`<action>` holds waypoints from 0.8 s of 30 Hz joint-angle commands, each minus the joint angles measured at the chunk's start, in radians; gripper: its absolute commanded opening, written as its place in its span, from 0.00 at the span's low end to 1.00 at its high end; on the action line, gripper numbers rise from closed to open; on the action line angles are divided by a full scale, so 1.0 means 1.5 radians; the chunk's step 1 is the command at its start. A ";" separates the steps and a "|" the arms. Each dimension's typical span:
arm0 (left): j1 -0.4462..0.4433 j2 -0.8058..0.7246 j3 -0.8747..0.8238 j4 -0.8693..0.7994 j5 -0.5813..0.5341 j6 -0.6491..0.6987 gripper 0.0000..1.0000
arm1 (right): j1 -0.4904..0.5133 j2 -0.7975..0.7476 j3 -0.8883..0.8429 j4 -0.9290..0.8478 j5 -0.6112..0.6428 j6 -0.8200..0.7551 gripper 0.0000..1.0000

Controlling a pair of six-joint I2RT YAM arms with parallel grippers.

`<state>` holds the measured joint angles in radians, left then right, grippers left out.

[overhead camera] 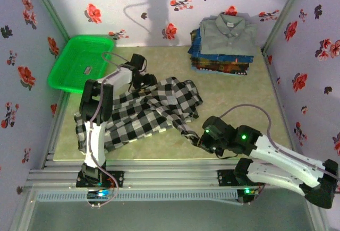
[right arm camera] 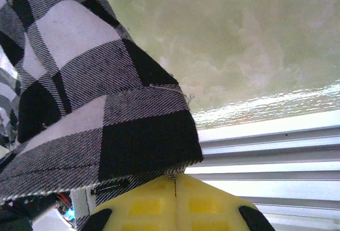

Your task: Fold and stack the long sleeve shirts

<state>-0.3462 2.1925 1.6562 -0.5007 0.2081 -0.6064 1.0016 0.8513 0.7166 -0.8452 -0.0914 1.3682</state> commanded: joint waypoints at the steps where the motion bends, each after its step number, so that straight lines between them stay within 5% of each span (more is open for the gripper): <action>1: 0.020 0.018 0.034 -0.019 -0.028 0.003 0.67 | 0.006 0.032 0.008 0.010 -0.024 -0.032 0.00; 5: 0.020 0.005 0.042 0.006 0.004 -0.011 0.70 | 0.013 0.089 0.025 0.010 -0.064 -0.081 0.08; 12: 0.019 -0.068 0.070 0.027 0.036 -0.027 0.74 | 0.019 0.119 0.084 -0.034 -0.068 -0.162 0.57; 16: 0.003 -0.166 0.068 -0.011 0.032 0.013 0.80 | -0.001 0.110 0.143 -0.104 -0.053 -0.194 0.67; 19: -0.061 -0.260 0.039 -0.070 0.016 0.106 0.82 | -0.062 0.101 0.183 -0.181 -0.006 -0.238 0.71; 24: -0.240 -0.364 -0.037 -0.217 0.017 0.247 0.82 | -0.269 0.095 0.210 -0.219 -0.023 -0.373 0.78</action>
<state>-0.5747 1.6890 1.6814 -0.6189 0.2180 -0.4072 0.7170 1.0019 1.0035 -1.0634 -0.1524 0.9634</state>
